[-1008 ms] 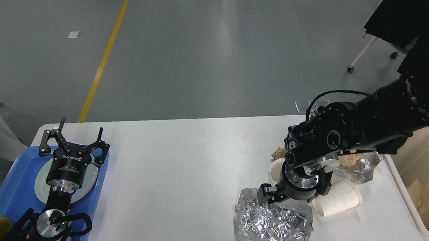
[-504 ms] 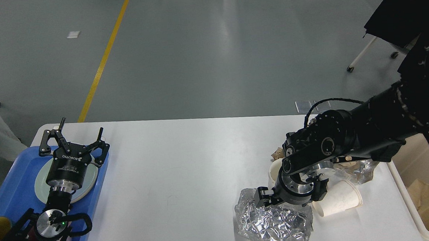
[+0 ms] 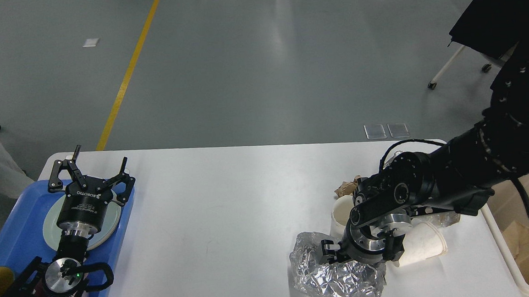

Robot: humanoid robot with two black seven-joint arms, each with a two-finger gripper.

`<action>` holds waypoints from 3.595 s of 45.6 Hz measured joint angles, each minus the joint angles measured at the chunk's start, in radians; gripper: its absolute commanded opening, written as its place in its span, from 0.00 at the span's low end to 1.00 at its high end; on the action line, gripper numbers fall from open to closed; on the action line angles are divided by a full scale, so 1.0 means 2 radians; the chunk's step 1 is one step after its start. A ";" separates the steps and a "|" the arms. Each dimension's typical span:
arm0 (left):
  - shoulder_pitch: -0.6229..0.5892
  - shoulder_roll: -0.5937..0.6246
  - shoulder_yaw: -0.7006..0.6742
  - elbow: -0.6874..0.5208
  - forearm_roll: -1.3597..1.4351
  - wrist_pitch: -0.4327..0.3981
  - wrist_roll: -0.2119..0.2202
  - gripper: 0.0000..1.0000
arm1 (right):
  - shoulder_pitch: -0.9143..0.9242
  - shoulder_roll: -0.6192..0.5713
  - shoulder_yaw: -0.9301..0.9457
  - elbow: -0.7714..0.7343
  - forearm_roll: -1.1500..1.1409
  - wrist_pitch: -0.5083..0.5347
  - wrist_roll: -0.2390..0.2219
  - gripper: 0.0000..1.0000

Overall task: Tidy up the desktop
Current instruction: 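Close the right gripper on the crumpled foil ball beside the red can, then lift the foil ball and carry it into the white bin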

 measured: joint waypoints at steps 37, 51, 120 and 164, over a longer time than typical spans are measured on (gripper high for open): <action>0.000 0.000 0.000 0.000 0.000 0.000 0.000 0.97 | 0.004 -0.024 -0.024 -0.013 0.019 0.004 -0.005 0.89; 0.000 0.000 0.000 0.000 0.000 0.000 0.000 0.97 | -0.042 -0.023 -0.062 -0.017 0.014 -0.003 -0.004 0.81; 0.000 0.000 0.000 0.000 0.000 0.000 0.000 0.97 | -0.081 -0.001 -0.054 -0.037 0.023 -0.015 0.001 0.00; 0.000 0.000 0.000 0.000 0.000 0.000 0.000 0.97 | 0.367 -0.117 -0.325 0.114 0.107 0.225 0.127 0.00</action>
